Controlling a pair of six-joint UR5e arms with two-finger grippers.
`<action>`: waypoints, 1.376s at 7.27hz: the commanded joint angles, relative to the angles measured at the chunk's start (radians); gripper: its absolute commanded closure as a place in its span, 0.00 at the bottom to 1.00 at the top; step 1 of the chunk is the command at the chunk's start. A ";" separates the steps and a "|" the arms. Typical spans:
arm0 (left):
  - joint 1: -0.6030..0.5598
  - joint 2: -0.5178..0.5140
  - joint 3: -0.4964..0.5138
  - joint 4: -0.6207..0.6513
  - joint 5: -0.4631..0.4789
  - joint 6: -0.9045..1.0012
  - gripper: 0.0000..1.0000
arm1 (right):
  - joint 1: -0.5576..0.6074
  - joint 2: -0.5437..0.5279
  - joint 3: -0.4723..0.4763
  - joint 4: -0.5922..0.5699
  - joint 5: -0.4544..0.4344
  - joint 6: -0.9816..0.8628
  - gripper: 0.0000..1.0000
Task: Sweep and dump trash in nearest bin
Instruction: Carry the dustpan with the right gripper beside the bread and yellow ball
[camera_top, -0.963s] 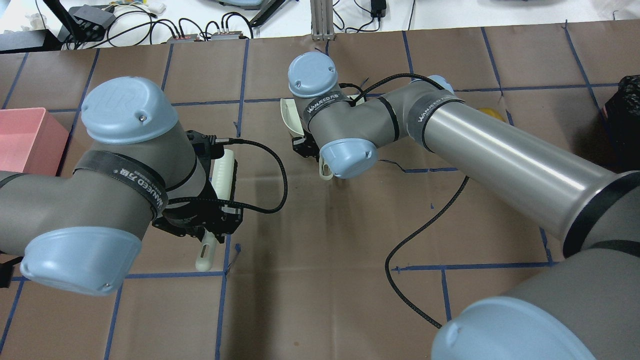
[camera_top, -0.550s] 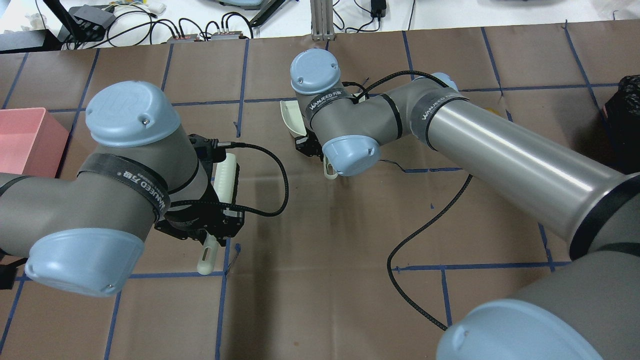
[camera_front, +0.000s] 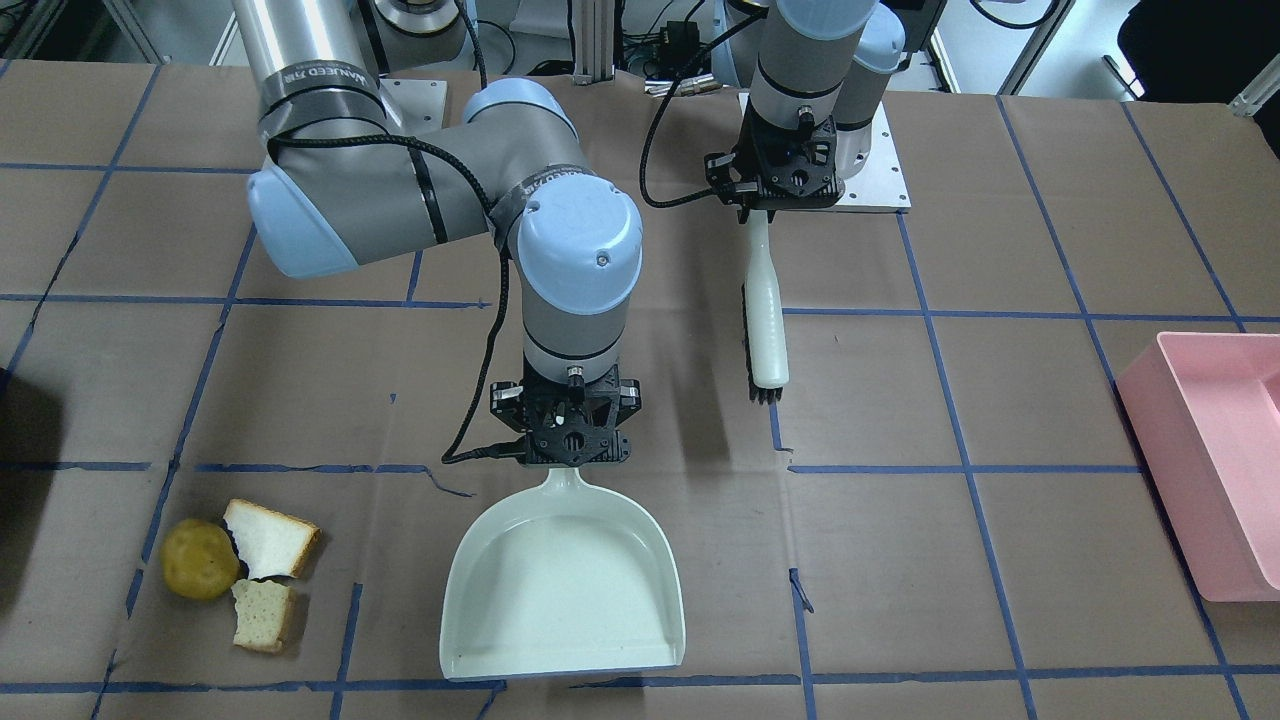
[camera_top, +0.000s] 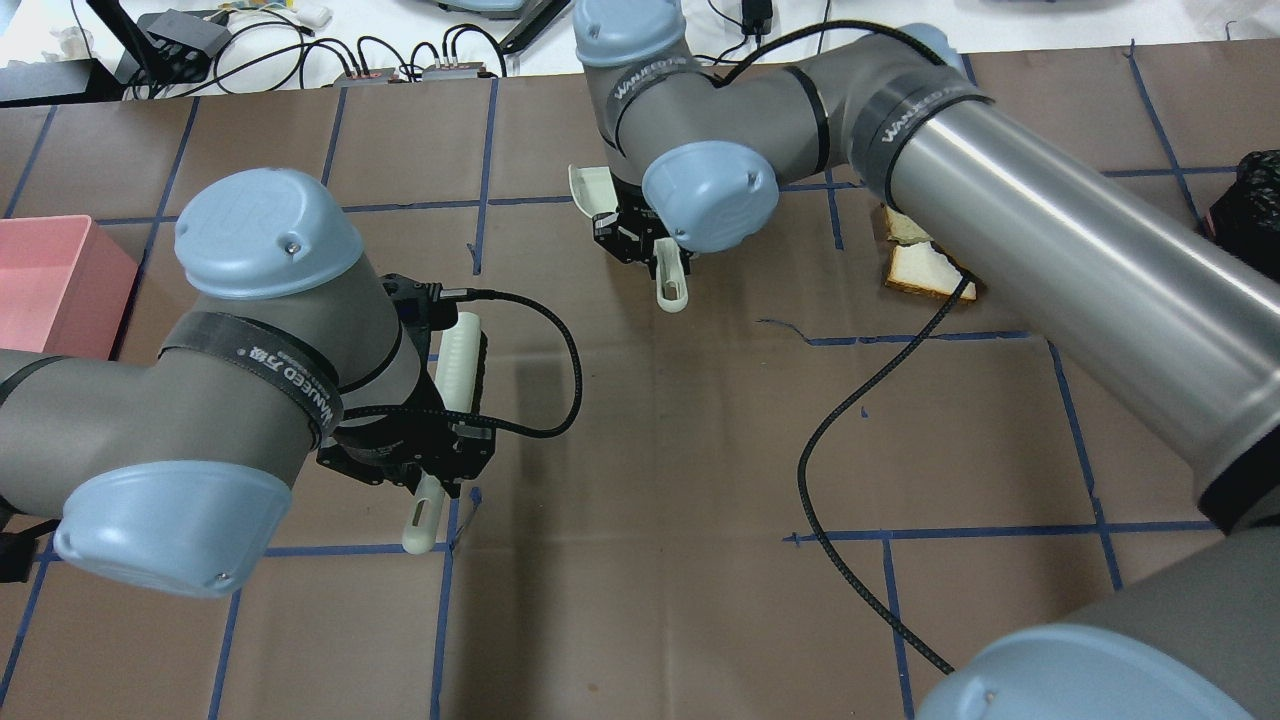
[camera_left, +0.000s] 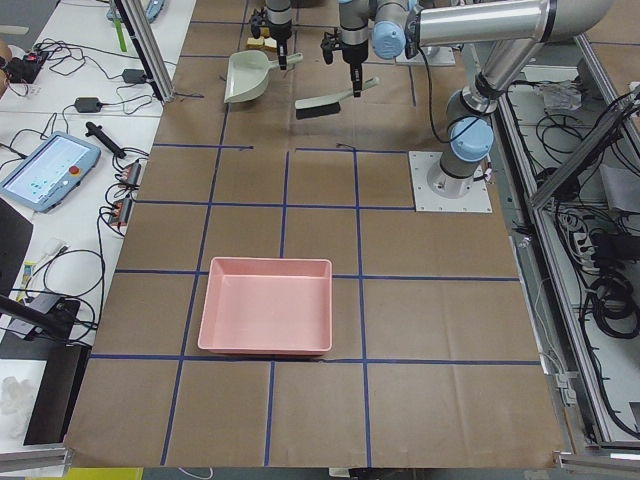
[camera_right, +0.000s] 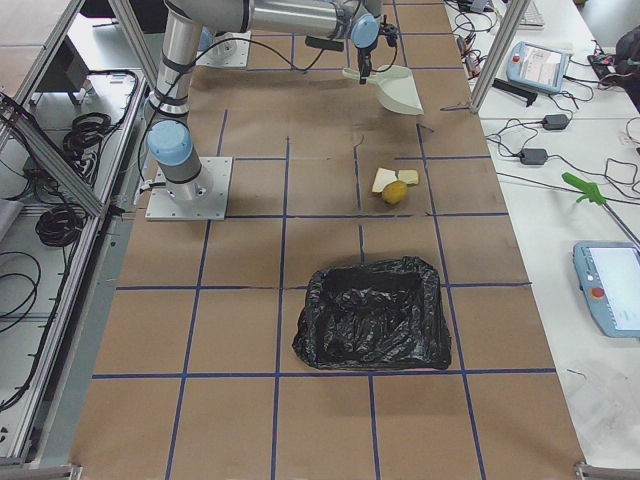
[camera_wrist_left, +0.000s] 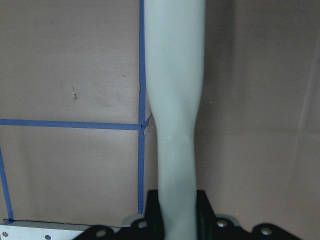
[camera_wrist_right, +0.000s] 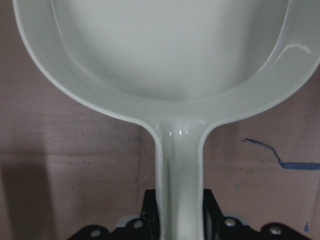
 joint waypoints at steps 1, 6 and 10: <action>-0.002 -0.001 0.000 0.000 -0.018 -0.001 1.00 | -0.031 -0.013 -0.045 0.097 -0.004 -0.105 1.00; -0.002 -0.004 0.000 0.000 -0.034 0.000 1.00 | -0.226 -0.204 0.118 0.129 -0.011 -0.651 1.00; 0.004 -0.030 0.015 0.012 -0.142 0.023 0.99 | -0.537 -0.407 0.286 0.114 -0.021 -1.267 1.00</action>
